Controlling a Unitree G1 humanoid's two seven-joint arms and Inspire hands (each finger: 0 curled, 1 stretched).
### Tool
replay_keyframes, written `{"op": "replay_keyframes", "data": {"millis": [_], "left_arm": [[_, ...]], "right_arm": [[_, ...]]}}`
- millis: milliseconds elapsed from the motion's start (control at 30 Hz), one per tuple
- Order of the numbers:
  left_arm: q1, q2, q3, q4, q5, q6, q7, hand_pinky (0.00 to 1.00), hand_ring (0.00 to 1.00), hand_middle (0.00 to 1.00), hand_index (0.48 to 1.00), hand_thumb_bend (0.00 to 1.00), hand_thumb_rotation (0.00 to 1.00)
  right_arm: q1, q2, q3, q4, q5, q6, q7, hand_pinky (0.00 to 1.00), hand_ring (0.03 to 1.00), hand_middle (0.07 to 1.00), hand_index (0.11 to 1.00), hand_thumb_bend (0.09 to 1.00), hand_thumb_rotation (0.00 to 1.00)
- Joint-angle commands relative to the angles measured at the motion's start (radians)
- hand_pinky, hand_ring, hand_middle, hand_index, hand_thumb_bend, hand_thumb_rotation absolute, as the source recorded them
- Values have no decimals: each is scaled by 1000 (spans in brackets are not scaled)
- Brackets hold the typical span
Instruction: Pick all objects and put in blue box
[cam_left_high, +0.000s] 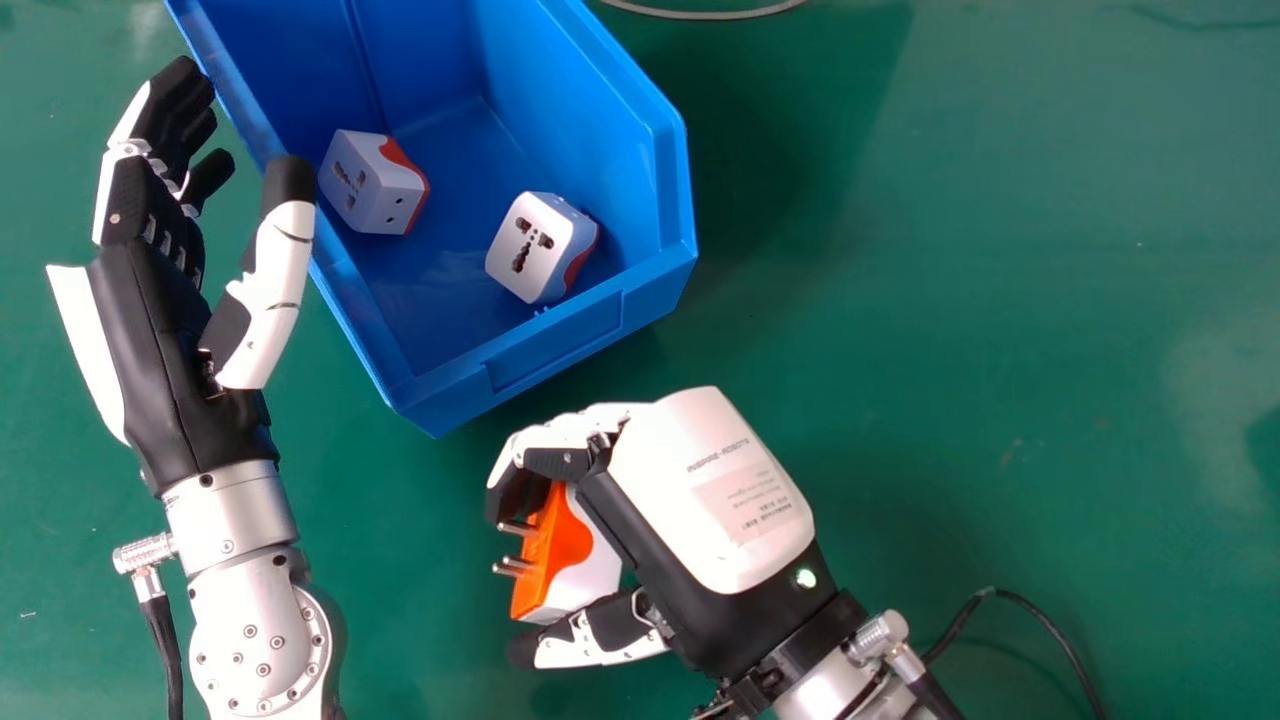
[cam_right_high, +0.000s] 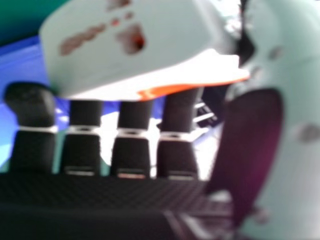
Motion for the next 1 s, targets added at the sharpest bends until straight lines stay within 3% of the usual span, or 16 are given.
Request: {"op": "replay_keyframes", "data": {"millis": [0,500,633,800,967], "left_arm": [[-14,2,-2,-3,6,-24,3,813,853,841,799,625,447],[-10,-1,-2,-7,9,-21,9,813,853,840,797,613,439],[-8,-2,-3,-10,17,-18,18,811,851,839,797,616,439],[-3,-6,-6,-17,15,-11,20,810,850,838,796,617,438],[4,-8,-5,-24,21,-4,24,810,849,839,799,620,439]], "right_arm": [[-8,7,-11,-10,5,-20,-40,299,395,480,490,517,0],[-10,14,-36,8,62,-105,-109,356,414,485,492,515,0],[-20,30,-72,6,93,-131,-145,360,425,494,491,512,0],[-60,39,-132,-26,100,-130,-151,347,437,502,497,504,0],[-111,40,-182,-49,91,-124,-153,342,441,507,500,502,0]]}}
